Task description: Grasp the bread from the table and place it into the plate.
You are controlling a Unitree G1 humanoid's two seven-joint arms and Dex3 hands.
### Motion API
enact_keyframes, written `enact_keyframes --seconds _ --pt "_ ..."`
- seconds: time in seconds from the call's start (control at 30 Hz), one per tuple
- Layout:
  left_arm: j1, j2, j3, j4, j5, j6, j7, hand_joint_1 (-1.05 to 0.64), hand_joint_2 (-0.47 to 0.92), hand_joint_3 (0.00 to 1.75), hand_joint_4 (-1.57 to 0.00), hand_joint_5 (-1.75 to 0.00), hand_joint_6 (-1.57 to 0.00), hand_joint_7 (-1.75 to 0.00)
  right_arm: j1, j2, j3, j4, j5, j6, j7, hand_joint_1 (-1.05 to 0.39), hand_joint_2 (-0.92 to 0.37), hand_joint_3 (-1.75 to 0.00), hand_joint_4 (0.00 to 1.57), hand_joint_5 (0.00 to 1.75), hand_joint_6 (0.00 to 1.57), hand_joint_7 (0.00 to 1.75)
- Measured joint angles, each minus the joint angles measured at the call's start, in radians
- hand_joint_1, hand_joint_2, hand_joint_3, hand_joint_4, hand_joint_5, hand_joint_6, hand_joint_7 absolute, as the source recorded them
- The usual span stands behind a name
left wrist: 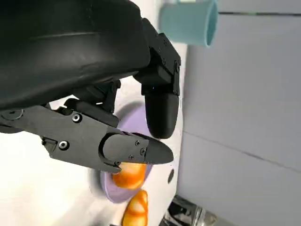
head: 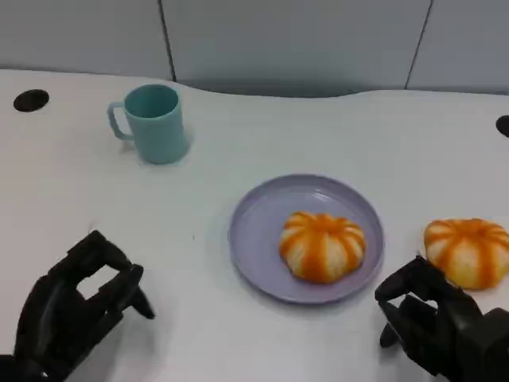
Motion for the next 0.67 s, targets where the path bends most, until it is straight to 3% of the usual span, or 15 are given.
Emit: enact_keyframes --seconds 0.67 --pt "0.026 -0.023 0.010 0.018 0.044 0.010 -0.001 -0.25 0.91 0.11 -0.82 -1.75 -0.62 -1.75 0.017 -0.012 -0.003 -0.018 -0.003 0.002 -0.007 -0.26 -0.92 -0.32 0.57 1.75 0.36 1.75"
